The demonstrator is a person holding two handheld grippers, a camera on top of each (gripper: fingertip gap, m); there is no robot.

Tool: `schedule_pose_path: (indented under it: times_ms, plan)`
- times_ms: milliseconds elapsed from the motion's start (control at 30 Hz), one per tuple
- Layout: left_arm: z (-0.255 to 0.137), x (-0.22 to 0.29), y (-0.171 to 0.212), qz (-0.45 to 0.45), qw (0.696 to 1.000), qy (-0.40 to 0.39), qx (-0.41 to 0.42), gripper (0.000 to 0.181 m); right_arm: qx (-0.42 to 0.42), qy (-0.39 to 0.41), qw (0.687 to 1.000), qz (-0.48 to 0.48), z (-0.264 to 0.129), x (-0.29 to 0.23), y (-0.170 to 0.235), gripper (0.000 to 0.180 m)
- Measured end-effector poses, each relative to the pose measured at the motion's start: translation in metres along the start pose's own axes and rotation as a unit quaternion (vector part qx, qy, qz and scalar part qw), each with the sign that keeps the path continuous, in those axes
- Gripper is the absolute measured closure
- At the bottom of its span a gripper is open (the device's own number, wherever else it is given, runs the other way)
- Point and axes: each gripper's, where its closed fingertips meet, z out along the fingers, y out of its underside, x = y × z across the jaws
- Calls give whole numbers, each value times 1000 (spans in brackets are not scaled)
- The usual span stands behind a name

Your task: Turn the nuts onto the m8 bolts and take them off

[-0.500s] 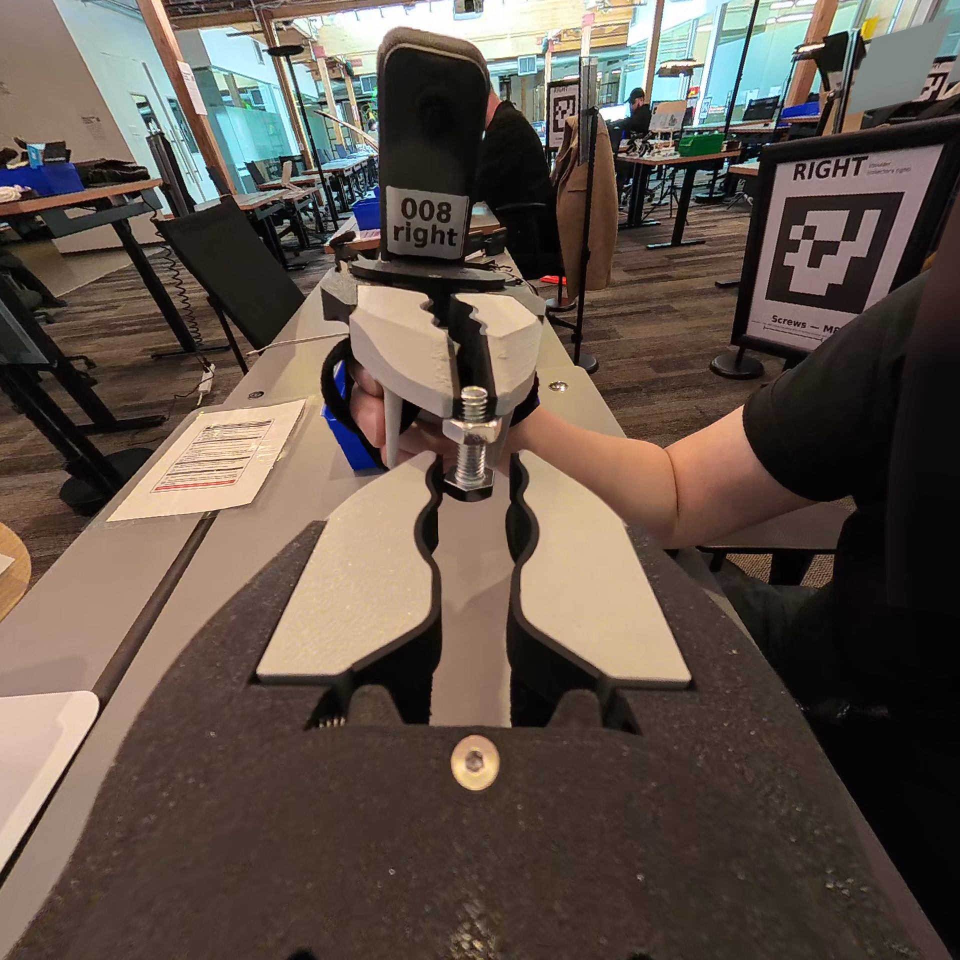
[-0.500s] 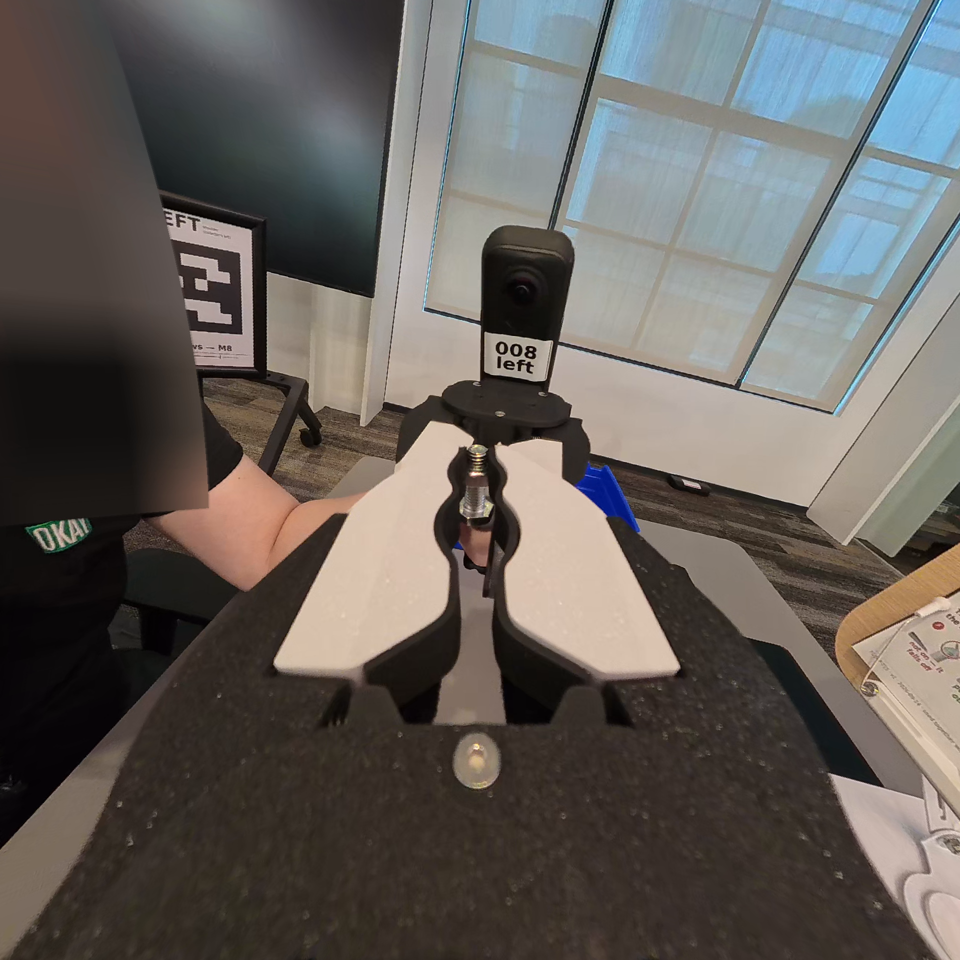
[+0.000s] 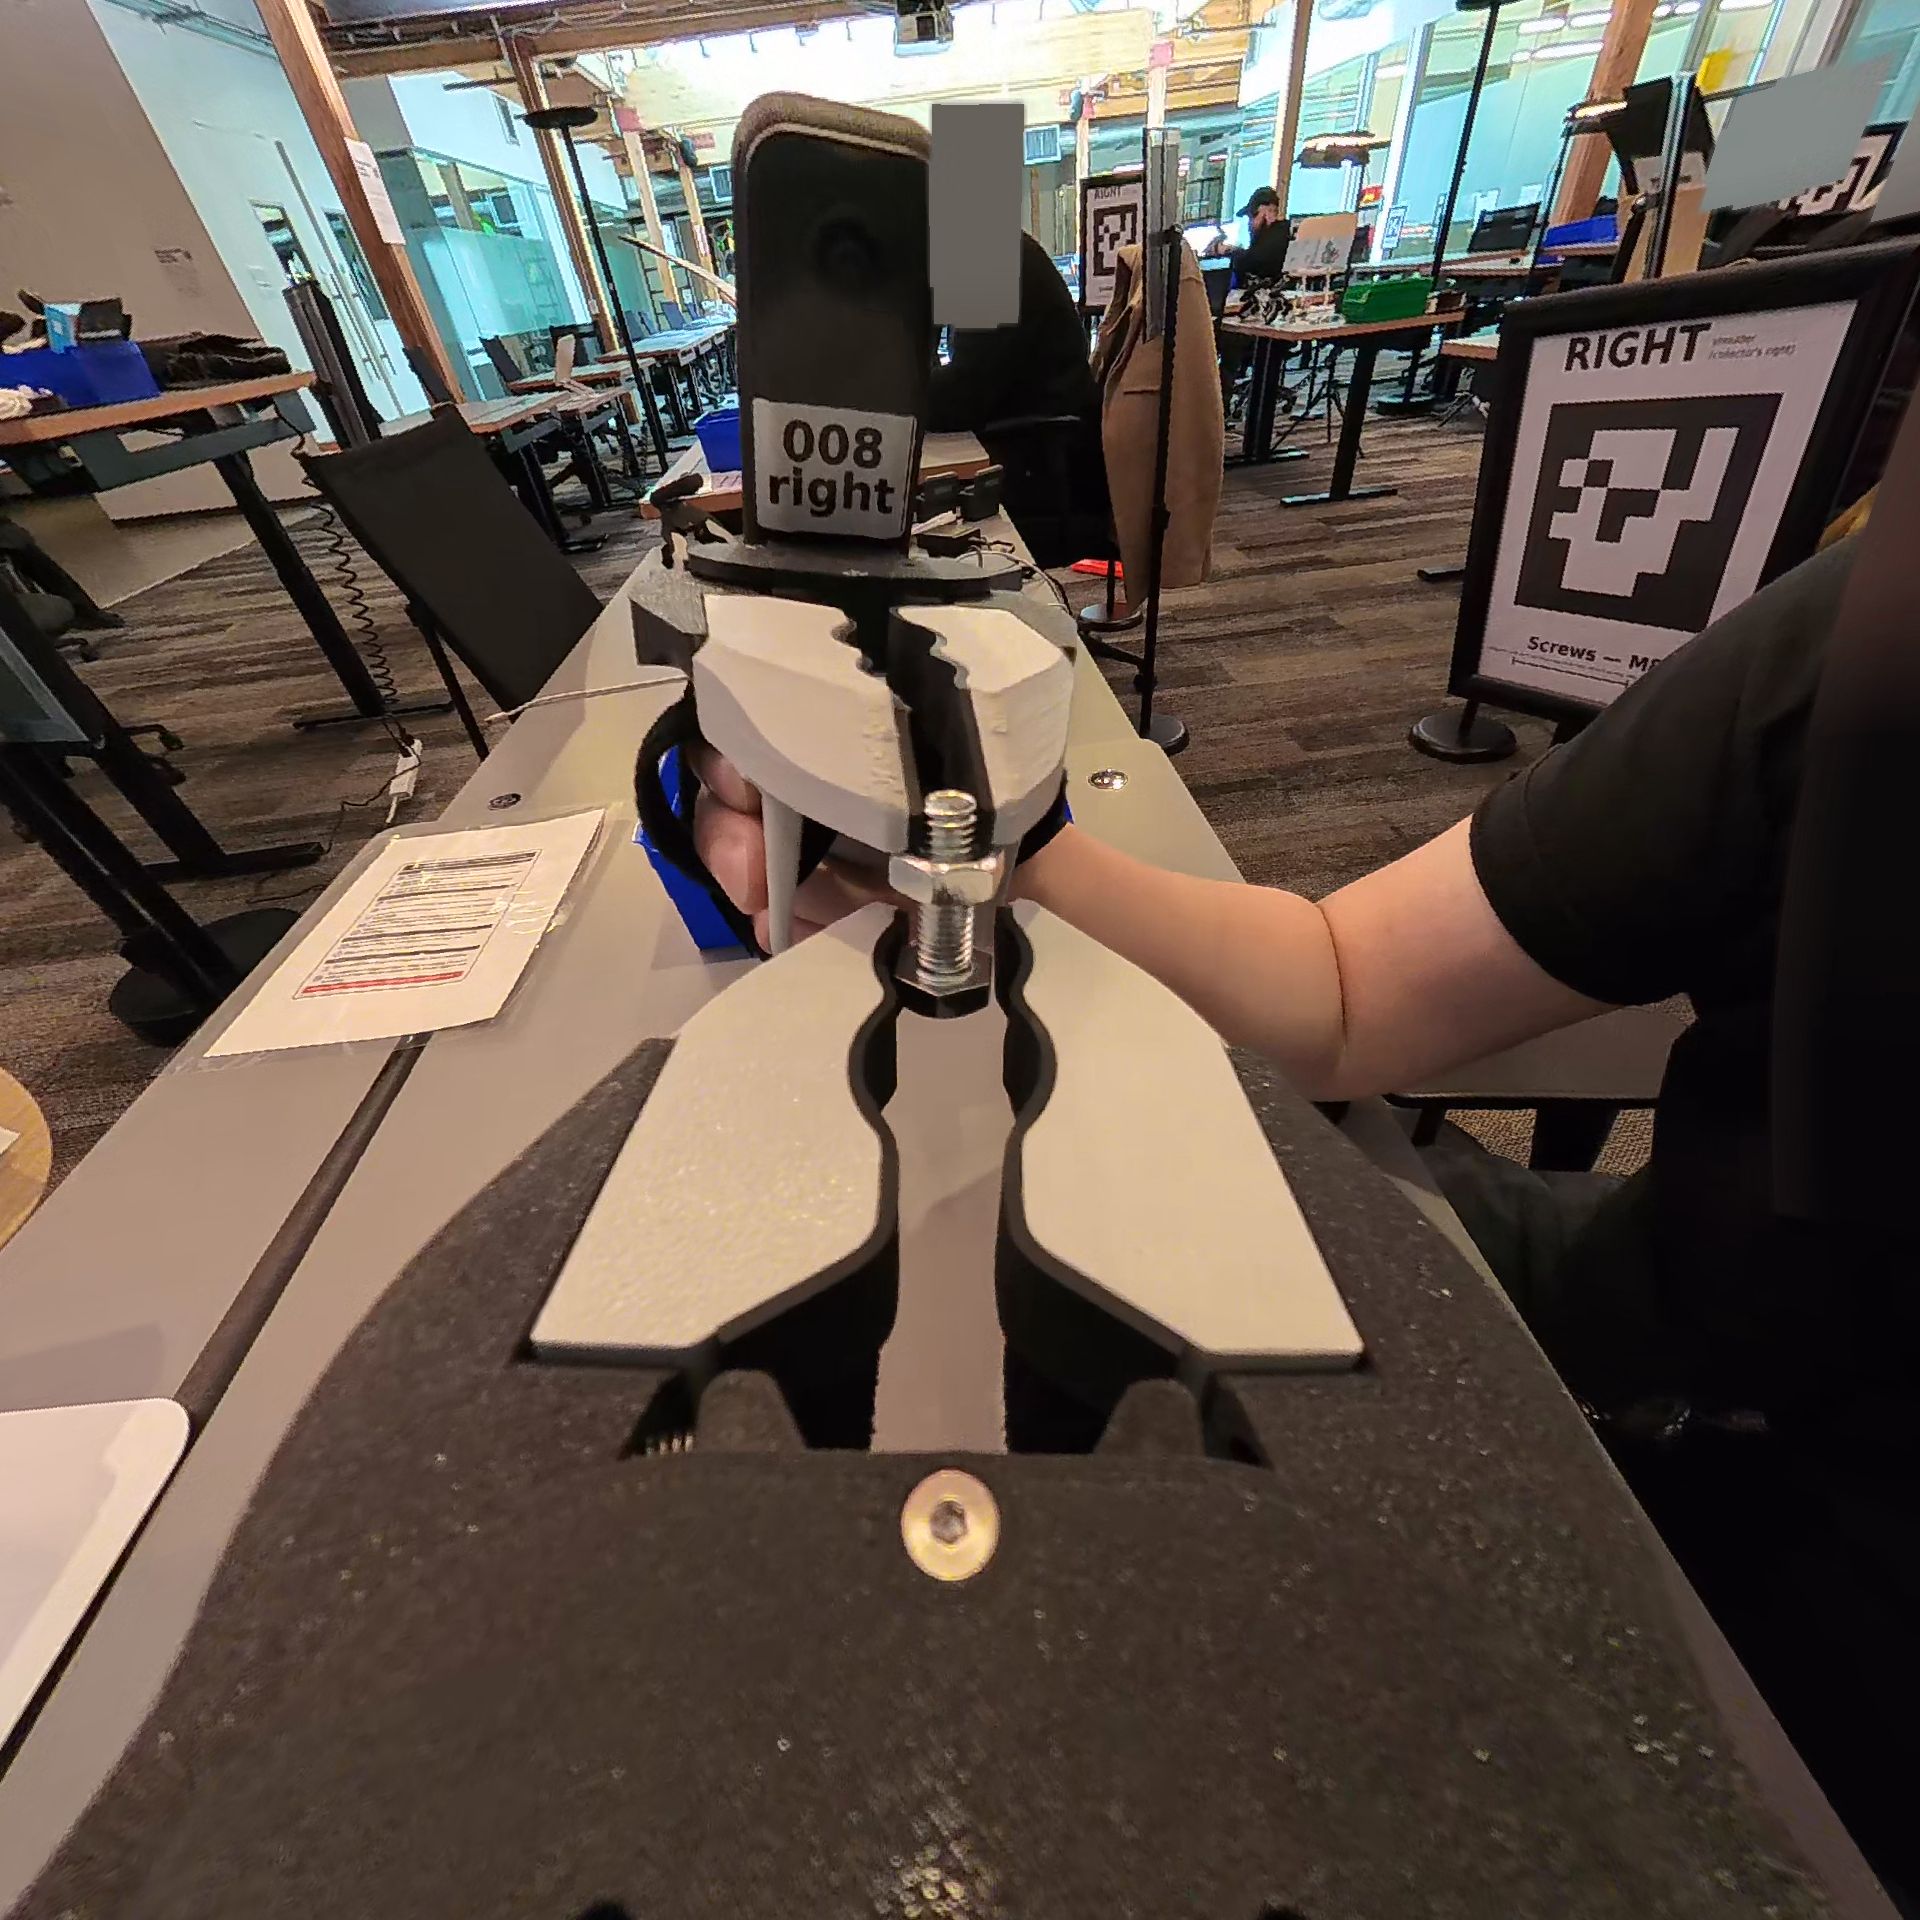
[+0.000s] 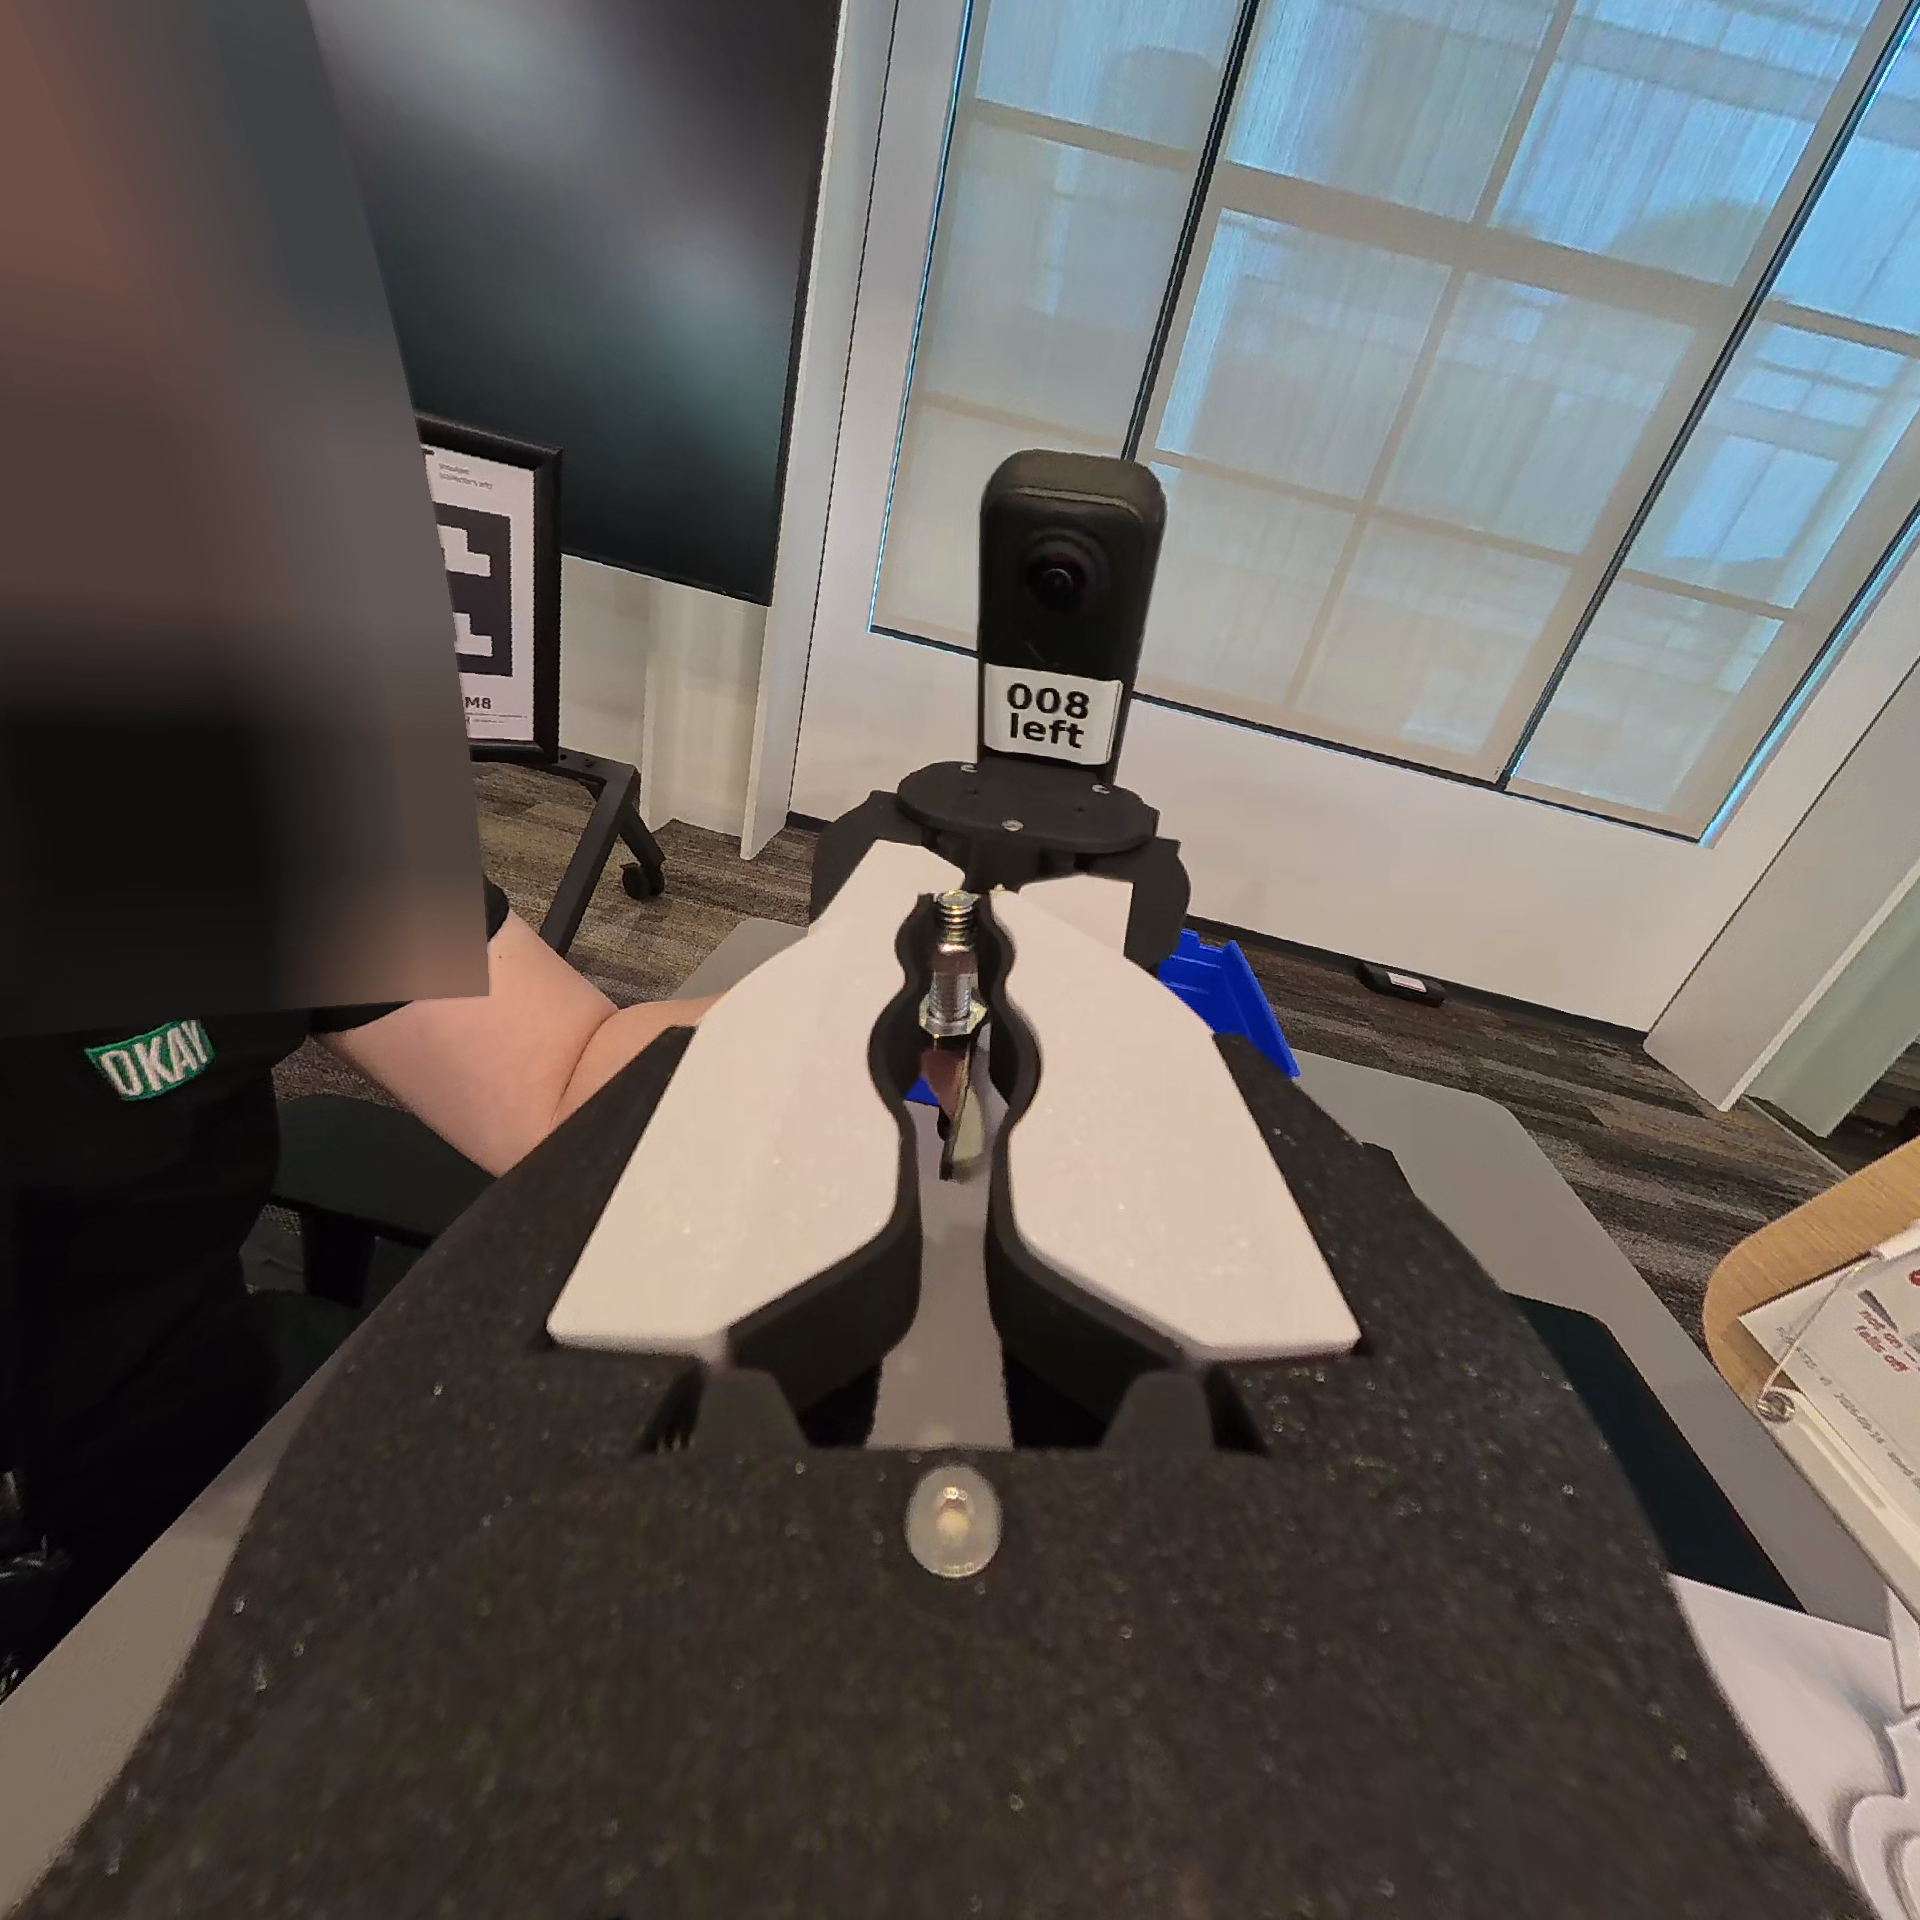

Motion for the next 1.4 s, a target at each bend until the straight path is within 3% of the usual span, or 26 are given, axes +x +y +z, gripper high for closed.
schedule_pose_path:
  times_ms: [833, 933, 1067, 1200, 1267, 1400]
  plan:
    - [4, -6, 3, 12, 1000, -20, -9, 171, 6, 3, 1000, 1, -2, 3, 0, 172]
    - [4, -12, 7, 11, 999, -33, -16, 171, 20, 26, 999, -6, -3, 7, -7, 158]
    - [2, -38, 13, 2, 994, -101, -27, 171, 5, 124, 992, 28, -14, 30, -15, 154]
    - [-11, -86, 25, 1, 965, -259, -50, 171, -134, 274, 949, 76, -38, 58, 14, 153]
    - [-15, -102, 30, -9, 949, -310, -48, 171, -165, 312, 931, 96, -44, 63, 24, 153]
    - [-14, -114, 37, -12, 933, -357, -50, 171, -159, 326, 924, 116, -36, 71, 34, 153]
